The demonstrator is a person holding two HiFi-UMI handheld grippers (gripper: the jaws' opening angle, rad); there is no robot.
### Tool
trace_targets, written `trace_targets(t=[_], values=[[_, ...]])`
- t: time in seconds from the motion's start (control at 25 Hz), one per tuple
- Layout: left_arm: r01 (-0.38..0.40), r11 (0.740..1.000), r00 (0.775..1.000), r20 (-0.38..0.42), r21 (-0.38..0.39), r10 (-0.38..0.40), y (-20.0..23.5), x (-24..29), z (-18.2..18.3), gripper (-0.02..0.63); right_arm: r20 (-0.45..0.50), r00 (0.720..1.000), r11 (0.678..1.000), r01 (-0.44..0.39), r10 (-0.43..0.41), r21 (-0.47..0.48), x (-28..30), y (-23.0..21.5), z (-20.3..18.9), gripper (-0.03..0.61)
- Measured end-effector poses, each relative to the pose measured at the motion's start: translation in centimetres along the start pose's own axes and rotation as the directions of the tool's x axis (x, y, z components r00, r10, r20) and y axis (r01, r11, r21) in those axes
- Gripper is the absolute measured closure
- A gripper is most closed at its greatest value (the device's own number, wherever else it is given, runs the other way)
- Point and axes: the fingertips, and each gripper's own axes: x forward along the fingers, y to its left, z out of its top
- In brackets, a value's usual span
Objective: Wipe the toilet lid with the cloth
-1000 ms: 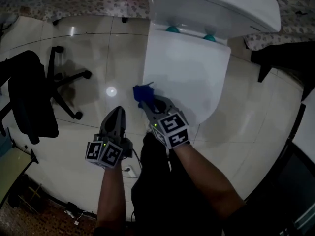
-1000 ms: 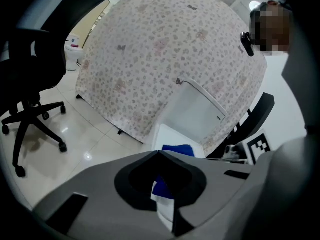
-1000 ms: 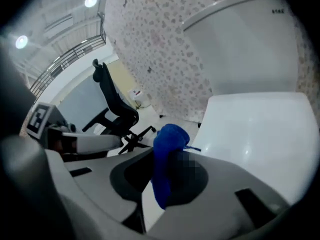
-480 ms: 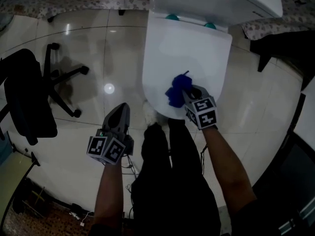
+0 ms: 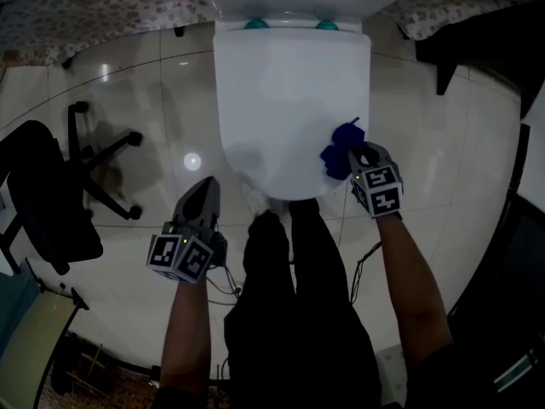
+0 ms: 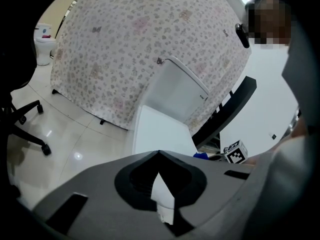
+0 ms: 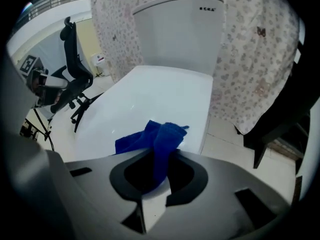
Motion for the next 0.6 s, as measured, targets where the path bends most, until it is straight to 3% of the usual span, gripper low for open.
trace_targets(t=[0.48,0.6], values=[[0.010,1.000,1.000,-0.028,0.024,-0.009,0.2,-0.1,-0.6,0.621,-0.041,0.985,0.982,0.170,-0.168,0.082,-1.4,-4.6,-2.9,0.523],[0.017,0.999,0.999,-0.033,0.028,-0.016,0.2,-0.4,-0.8,0.621,0.009,0.980,0.974,0.198,-0.201,0.111,-2.8,-3.9,-1.5,0.525]])
